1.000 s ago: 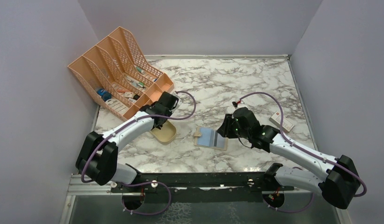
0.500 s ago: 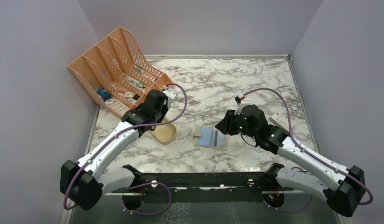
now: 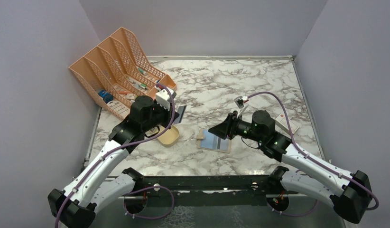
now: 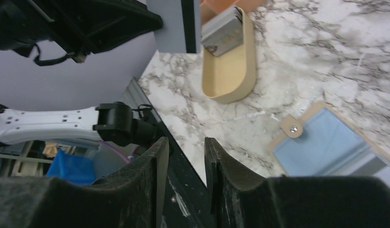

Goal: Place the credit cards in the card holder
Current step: Insert the credit card into the card holder.

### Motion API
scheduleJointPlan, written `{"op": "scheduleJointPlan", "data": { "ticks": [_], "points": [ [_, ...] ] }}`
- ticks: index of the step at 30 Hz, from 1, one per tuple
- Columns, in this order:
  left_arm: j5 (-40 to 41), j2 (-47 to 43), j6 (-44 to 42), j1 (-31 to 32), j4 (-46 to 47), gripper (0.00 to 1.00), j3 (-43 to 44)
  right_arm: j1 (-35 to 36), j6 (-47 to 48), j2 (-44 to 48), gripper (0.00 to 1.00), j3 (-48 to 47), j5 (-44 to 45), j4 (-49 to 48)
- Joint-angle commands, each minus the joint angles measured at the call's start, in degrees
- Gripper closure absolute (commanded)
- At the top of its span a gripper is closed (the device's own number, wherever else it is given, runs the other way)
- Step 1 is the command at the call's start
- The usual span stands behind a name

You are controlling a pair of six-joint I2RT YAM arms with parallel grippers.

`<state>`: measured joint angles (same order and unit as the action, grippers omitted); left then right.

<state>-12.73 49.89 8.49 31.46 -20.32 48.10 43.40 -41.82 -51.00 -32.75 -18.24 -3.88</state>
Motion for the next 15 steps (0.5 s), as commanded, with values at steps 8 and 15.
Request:
{"op": "scheduleJointPlan", "data": {
  "ticks": [8,15],
  "points": [
    [-33.9,-1.1,32.0,-0.2,39.3,1.0,-16.2,0.0,-4.2,0.9,0.56,0.1,-1.5,-9.7],
    [-38.3,1.0,34.4,-0.3,40.4,1.0,-16.2,0.0,-4.6,-0.5,0.53,0.4,-1.2,-8.5]
  ]
}}
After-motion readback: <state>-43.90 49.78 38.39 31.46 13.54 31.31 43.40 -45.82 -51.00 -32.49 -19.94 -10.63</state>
